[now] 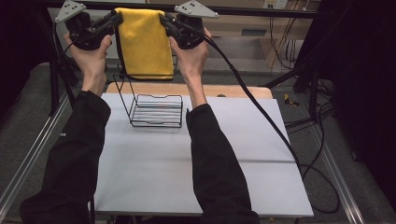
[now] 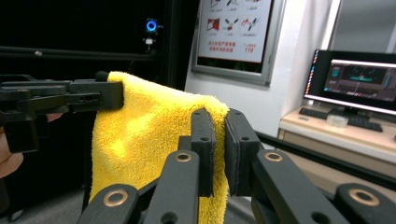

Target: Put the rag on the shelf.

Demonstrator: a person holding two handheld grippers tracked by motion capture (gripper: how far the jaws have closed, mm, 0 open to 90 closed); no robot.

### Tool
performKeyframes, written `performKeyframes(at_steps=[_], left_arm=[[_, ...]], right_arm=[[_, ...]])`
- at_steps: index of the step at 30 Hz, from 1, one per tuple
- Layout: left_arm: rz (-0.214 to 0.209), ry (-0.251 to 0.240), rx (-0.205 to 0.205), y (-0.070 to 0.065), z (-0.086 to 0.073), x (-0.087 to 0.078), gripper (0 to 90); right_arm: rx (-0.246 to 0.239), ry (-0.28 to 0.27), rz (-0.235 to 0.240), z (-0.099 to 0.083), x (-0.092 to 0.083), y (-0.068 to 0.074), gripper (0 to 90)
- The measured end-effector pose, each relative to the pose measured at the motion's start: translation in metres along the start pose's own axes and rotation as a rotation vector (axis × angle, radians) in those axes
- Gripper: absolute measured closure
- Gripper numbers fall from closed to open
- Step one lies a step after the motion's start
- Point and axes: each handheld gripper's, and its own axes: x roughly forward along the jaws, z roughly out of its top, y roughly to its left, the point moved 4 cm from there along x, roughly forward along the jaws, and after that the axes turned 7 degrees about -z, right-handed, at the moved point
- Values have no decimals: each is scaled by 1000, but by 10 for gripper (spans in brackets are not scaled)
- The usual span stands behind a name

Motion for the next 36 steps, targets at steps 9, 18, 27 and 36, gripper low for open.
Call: performKeyframes(at_steps=[9, 18, 27, 36], left_arm=[[-28, 32, 2, -6, -29, -18, 791], [-37, 51, -3, -9, -40, -31, 789], [-45, 65, -15, -8, -52, -37, 787], [-63, 101, 16, -14, -57, -45, 784]], right_arm=[[-6, 56, 28, -25, -10, 8, 833], [-21, 88, 51, -34, -18, 16, 832], [-52, 117, 57, -41, -21, 24, 832], [-61, 139, 82, -47, -31, 27, 830]])
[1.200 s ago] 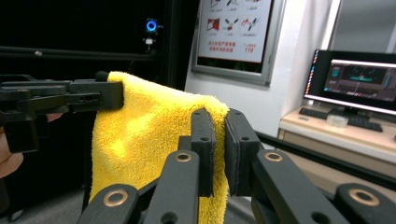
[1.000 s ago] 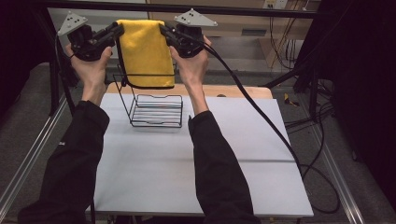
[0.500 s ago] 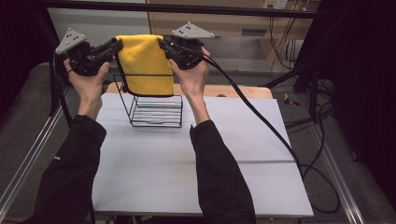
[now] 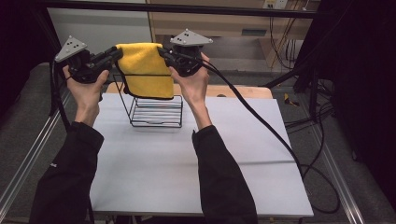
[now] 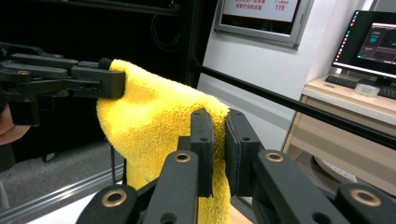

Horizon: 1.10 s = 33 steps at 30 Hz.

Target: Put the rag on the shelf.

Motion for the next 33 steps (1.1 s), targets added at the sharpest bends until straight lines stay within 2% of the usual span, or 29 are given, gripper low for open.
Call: performKeyframes(at_steps=[4, 10, 23, 28, 33], left_arm=[[-10, 5, 7, -3, -5, -5, 784], [-25, 23, 11, -8, -13, -12, 781], [-22, 74, 24, -14, -33, -22, 775], [-40, 93, 25, -19, -41, -26, 770], [-43, 121, 29, -21, -50, -29, 765]], right_arm=[[-8, 14, 14, -5, -5, 4, 830], [-53, 35, 35, -8, -13, 12, 828], [-115, 111, 71, -21, -22, 31, 826], [-77, 143, 95, -31, -27, 31, 825], [-113, 175, 96, -39, -29, 37, 824]])
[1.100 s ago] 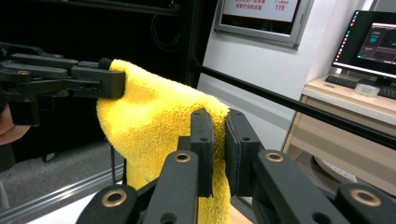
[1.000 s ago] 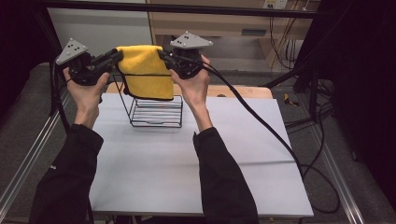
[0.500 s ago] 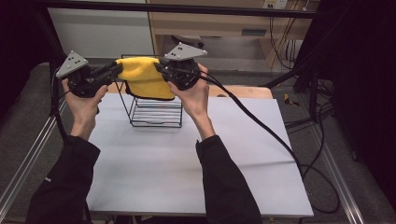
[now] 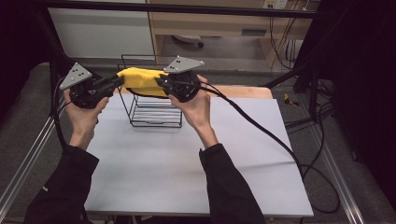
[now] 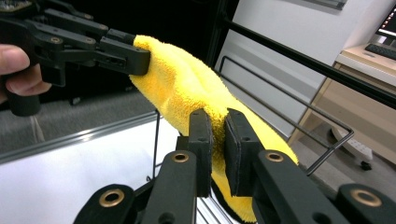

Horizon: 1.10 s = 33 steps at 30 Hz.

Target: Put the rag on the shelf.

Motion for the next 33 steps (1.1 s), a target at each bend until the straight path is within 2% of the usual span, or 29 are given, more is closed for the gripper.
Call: performKeyframes(at_steps=[7, 10, 14, 19, 22, 29, 33], left_arm=[[-19, 37, -13, -1, -9, -2, 742], [-23, 73, -21, -2, -9, -5, 696], [-15, 92, -29, -3, -4, -13, 605], [-18, 41, -55, -1, 6, -20, 532], [-19, 51, -64, 0, 6, -18, 537], [8, 123, -121, 6, -16, 5, 599], [-4, 141, -149, 10, -26, 10, 686]], right_arm=[[22, 35, 17, -15, 4, 2, 824], [20, 47, 22, -21, 7, 4, 824], [30, 50, 27, -29, 9, 4, 823], [10, 69, 26, -36, 11, 5, 814], [1, 76, 23, -39, 13, 7, 811], [12, 75, 36, -44, 11, 6, 778], [38, 77, 61, -46, 6, 6, 721]])
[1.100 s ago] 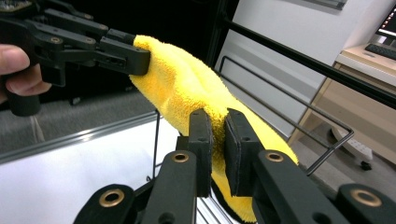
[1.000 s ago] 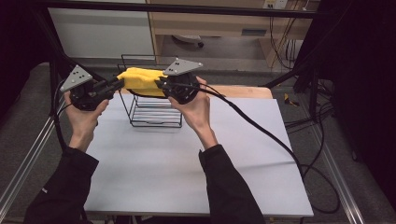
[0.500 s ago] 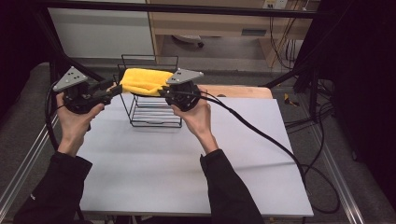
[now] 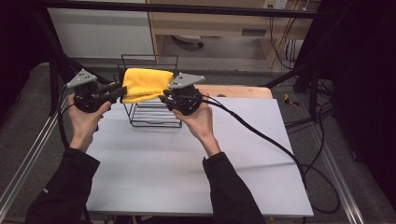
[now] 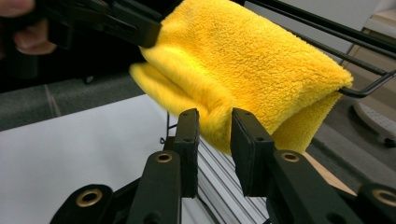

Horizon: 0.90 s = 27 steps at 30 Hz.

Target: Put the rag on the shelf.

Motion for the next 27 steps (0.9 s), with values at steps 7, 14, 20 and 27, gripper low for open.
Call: performKeyframes(at_steps=[7, 14, 20, 27], left_arm=[[8, 28, 1, 1, -6, 7, 821], [4, 50, 23, -4, -14, 10, 850], [-1, 41, 19, -3, -23, 10, 848], [41, 41, 22, -1, -21, 13, 768]], right_arm=[[76, -18, -56, -5, -1, -10, 566], [119, 23, -89, -26, 30, -8, 600], [143, 12, -122, -36, 33, -15, 900], [153, -4, -100, -38, 21, -18, 864]])
